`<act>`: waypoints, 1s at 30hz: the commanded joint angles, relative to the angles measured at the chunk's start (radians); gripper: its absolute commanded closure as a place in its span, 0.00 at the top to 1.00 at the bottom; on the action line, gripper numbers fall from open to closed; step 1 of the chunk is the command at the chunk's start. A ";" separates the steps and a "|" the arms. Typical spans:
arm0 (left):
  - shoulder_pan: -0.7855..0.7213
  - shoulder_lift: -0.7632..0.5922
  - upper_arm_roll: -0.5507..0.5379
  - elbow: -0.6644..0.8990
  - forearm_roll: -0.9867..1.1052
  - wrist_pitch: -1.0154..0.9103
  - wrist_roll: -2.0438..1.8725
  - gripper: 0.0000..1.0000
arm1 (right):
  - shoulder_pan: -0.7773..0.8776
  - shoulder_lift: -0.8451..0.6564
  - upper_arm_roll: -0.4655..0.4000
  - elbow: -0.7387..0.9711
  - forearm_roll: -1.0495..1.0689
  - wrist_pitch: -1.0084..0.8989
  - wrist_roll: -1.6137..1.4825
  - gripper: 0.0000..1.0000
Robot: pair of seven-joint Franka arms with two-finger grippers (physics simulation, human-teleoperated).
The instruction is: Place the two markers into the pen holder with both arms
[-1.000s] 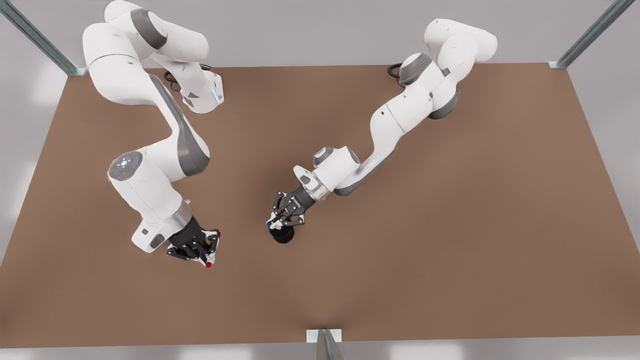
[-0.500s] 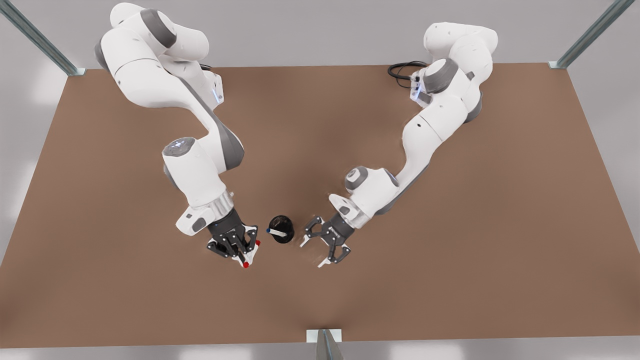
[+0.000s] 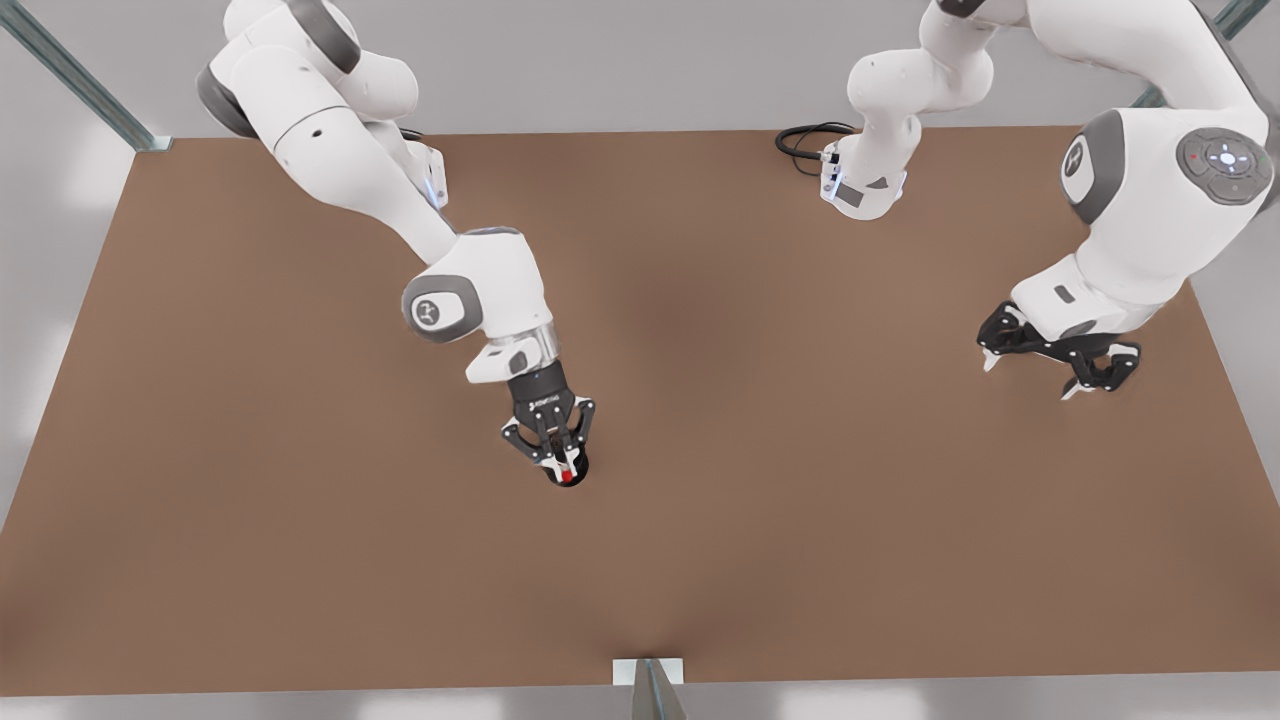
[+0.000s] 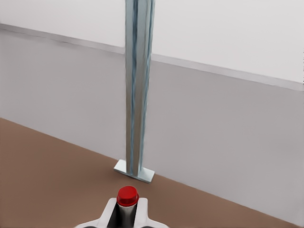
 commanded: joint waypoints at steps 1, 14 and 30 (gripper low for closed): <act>-0.014 -0.009 0.034 -0.013 -0.040 -0.189 -0.273 1.00 | 0.006 0.007 0.000 0.001 -0.167 -0.029 0.972 0.24; 0.035 0.071 0.045 -0.022 -0.040 -0.215 -0.277 1.00 | 0.012 -0.024 0.003 -0.105 -0.291 -0.089 1.104 0.24; 0.035 0.099 0.045 -0.023 -0.042 -0.272 -0.284 1.00 | -0.022 -0.056 0.002 -0.197 -0.414 -0.089 1.183 0.24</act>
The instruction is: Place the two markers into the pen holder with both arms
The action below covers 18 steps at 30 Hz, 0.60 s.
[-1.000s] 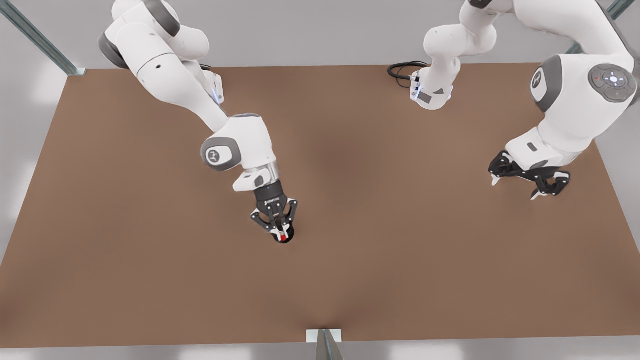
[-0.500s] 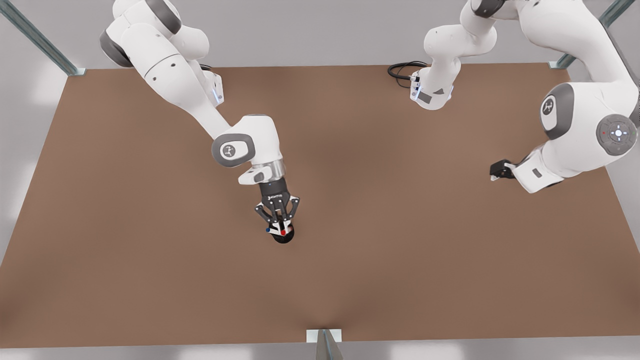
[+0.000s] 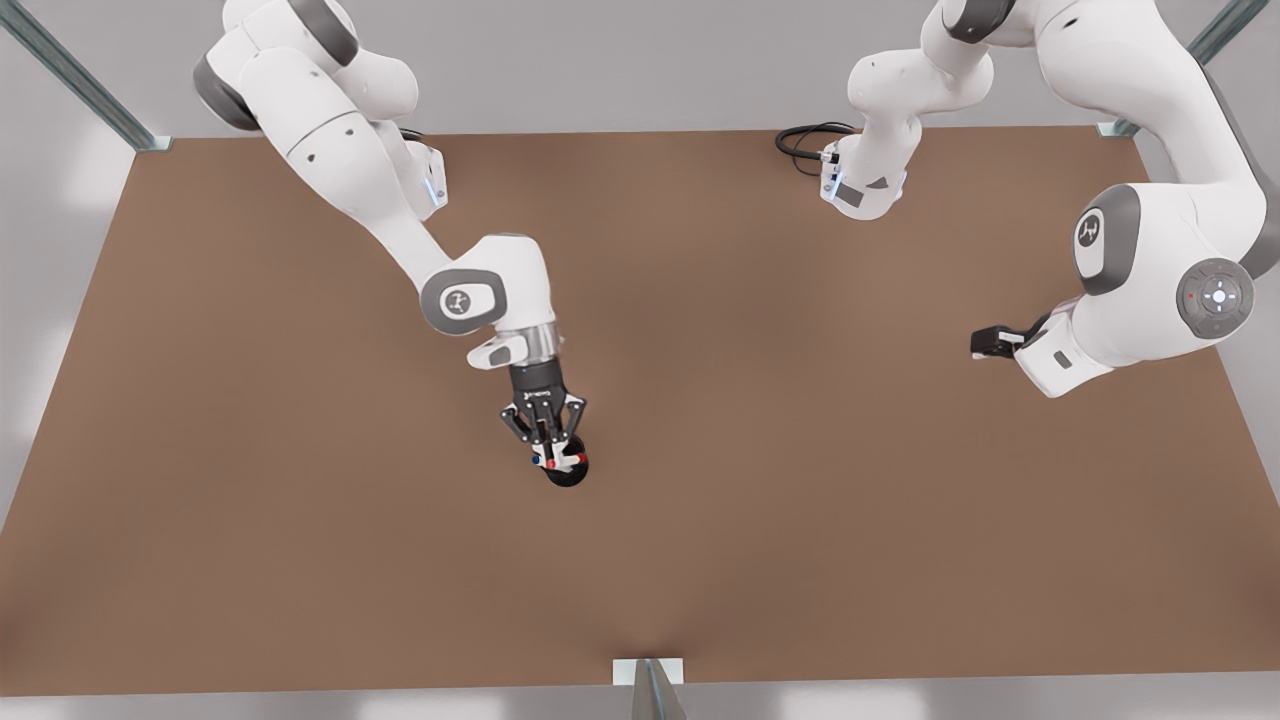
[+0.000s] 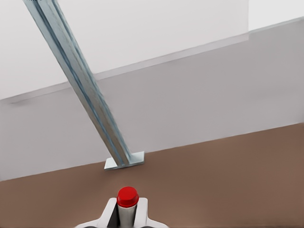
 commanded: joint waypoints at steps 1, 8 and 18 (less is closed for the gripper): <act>0.000 -0.002 0.000 0.000 0.000 -0.021 -0.057 1.00 | -0.011 -0.012 0.001 -0.017 -0.010 -0.006 0.251 0.24; 0.000 0.001 0.000 0.000 -0.001 -0.021 -0.057 1.00 | -0.028 -0.030 0.002 -0.061 -0.082 -0.003 0.301 0.24; 0.000 0.002 0.000 0.000 -0.001 -0.018 -0.057 1.00 | -0.036 -0.050 0.001 -0.109 -0.145 -0.004 0.355 0.24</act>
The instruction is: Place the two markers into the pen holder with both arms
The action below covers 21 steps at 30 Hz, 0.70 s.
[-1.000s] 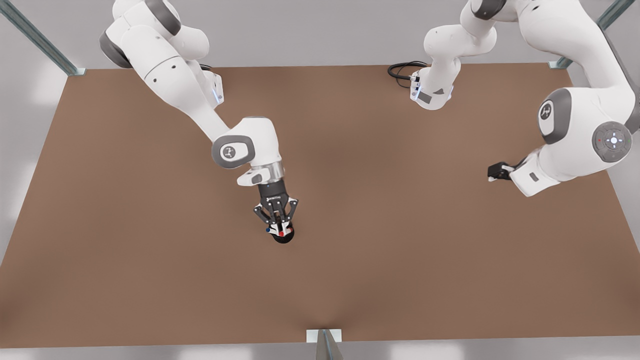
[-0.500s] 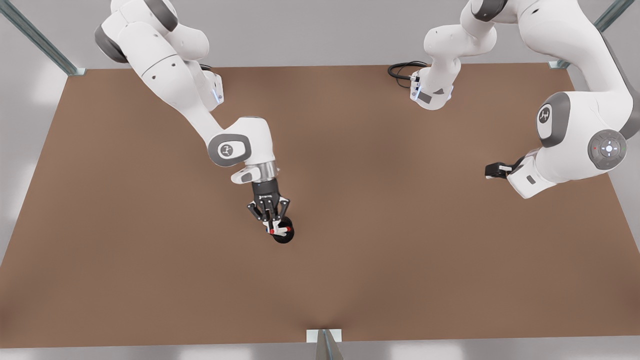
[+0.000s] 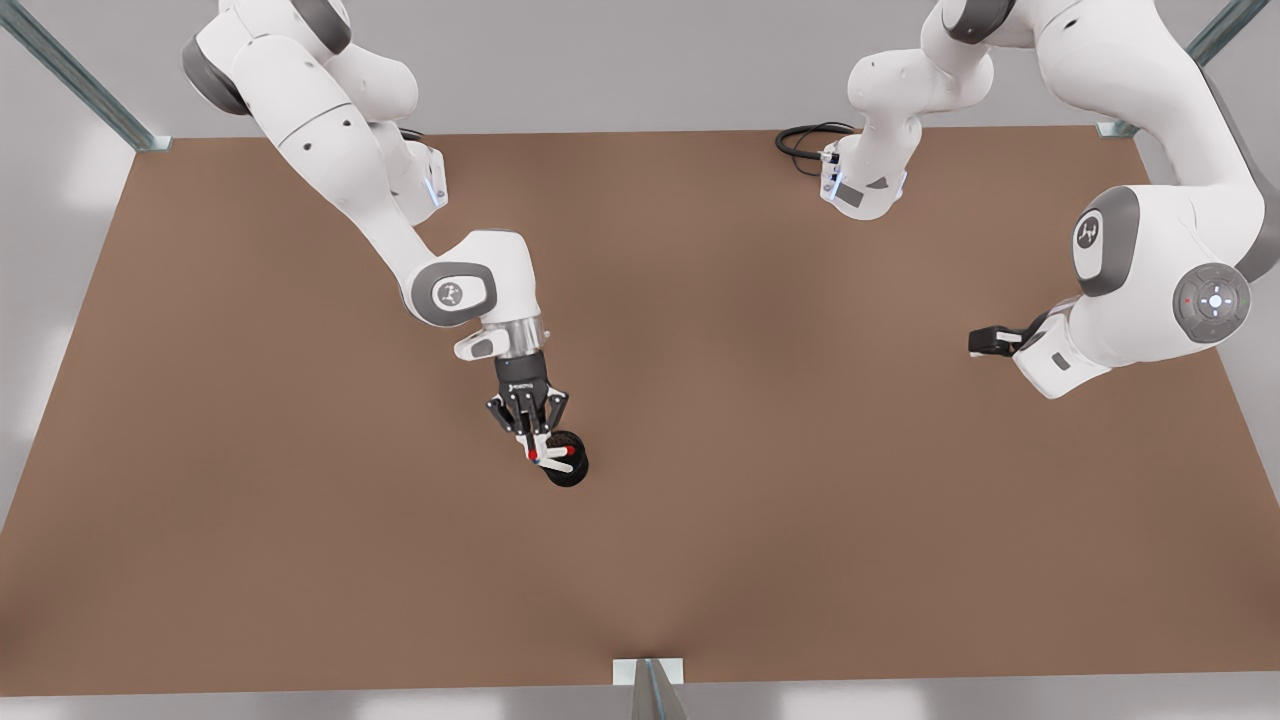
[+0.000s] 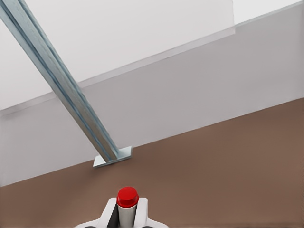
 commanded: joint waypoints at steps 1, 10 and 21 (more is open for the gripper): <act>0.000 0.000 0.000 0.000 0.000 0.000 -0.021 1.00 | -0.016 0.000 0.000 -0.009 -0.081 -0.007 0.185 0.24; -0.003 0.012 0.000 0.002 -0.001 0.008 -0.021 1.00 | -0.008 0.014 0.000 -0.029 -0.102 -0.021 0.188 0.24; -0.023 0.009 -0.006 0.037 0.004 0.019 -0.007 1.00 | -0.080 -0.017 0.034 0.035 0.385 0.062 -0.328 1.00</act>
